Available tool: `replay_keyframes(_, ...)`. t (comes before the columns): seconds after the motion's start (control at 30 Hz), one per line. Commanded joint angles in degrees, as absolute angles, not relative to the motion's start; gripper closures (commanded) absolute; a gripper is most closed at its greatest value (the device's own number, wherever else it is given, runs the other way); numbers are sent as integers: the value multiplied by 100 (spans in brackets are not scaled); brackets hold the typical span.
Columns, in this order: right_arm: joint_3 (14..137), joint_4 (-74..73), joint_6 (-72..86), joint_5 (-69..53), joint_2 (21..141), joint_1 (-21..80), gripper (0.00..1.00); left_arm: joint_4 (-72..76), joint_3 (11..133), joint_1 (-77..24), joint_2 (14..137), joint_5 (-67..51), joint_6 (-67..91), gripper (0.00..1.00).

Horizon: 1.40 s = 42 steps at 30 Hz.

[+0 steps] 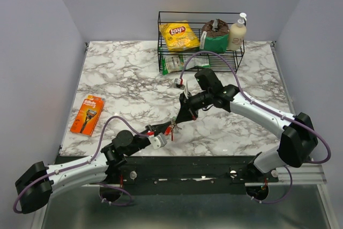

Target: Put the keys on the keyring

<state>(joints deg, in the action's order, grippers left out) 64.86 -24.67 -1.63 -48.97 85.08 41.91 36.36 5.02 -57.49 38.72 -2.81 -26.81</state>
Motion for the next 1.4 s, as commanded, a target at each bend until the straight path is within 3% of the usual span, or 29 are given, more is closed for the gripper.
replay_keyframes(0.0, 6829, -2698, -228, -5379, 8385, 4192, 99, 3586, 677, -5739, 3902, 202, -2769, 100)
replay_keyframes(0.5, 6899, -2874, -299, -5493, 8648, 4201, 100, 3586, 580, -5739, 3577, 554, -2847, 100)
replay_keyframes(1.37, 7102, -3023, 457, -5089, 8938, 4201, 99, 2971, 1248, -5801, 4429, 817, -2496, 100)
